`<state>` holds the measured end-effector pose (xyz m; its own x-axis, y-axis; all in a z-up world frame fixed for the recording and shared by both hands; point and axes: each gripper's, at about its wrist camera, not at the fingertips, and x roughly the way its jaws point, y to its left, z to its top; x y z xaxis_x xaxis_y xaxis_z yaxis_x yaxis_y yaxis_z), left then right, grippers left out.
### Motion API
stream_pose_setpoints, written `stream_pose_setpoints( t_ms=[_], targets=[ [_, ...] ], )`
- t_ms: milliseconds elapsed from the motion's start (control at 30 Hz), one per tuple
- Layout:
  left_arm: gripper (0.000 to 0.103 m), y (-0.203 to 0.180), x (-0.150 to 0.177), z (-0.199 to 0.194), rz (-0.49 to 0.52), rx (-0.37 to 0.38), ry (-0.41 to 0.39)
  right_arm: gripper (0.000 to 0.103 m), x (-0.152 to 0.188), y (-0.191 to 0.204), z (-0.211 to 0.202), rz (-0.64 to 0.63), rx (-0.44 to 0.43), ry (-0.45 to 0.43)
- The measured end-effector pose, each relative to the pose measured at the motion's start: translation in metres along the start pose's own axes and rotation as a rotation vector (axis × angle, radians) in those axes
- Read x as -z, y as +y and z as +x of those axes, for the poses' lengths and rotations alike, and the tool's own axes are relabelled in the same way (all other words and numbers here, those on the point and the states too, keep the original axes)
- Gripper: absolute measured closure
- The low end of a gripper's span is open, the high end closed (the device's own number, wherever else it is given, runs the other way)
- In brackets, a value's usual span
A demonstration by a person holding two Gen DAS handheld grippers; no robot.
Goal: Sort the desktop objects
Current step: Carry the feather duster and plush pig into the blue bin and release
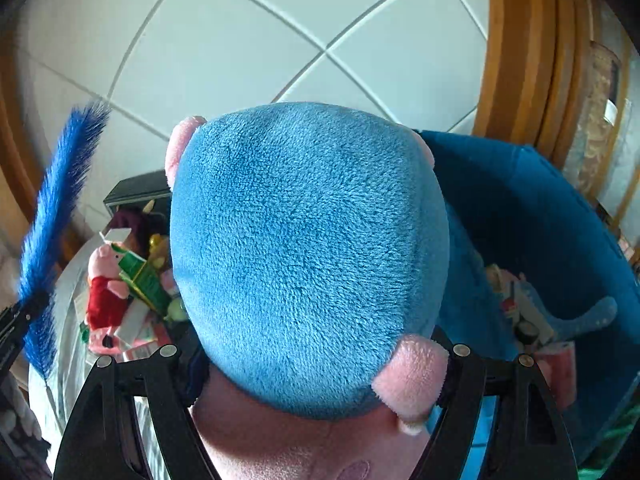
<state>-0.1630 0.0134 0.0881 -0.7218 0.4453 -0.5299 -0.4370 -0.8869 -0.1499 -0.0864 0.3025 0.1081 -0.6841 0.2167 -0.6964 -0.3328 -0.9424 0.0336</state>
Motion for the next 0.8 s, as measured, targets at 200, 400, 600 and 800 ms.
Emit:
stream_pose_setpoints(
  t_ms=[200, 400, 600, 800],
  targets=[
    [0.082, -0.114, -0.035, 0.024, 0.028, 0.100, 0.019, 0.023, -0.033, -0.100, -0.031, 0.037, 0.064, -0.037],
    [0.082, -0.242, -0.076, 0.041, 0.094, 0.162, 0.019, 0.022, -0.057, -0.192, -0.048, 0.043, 0.133, -0.047],
    [0.082, -0.360, -0.110, 0.066, 0.136, 0.212, 0.053, 0.022, -0.067, -0.272, -0.036, 0.042, 0.191, -0.028],
    [0.082, -0.442, -0.114, 0.124, 0.141, 0.205, 0.172, 0.022, -0.067, -0.329, 0.005, 0.068, 0.202, 0.024]
  ],
)
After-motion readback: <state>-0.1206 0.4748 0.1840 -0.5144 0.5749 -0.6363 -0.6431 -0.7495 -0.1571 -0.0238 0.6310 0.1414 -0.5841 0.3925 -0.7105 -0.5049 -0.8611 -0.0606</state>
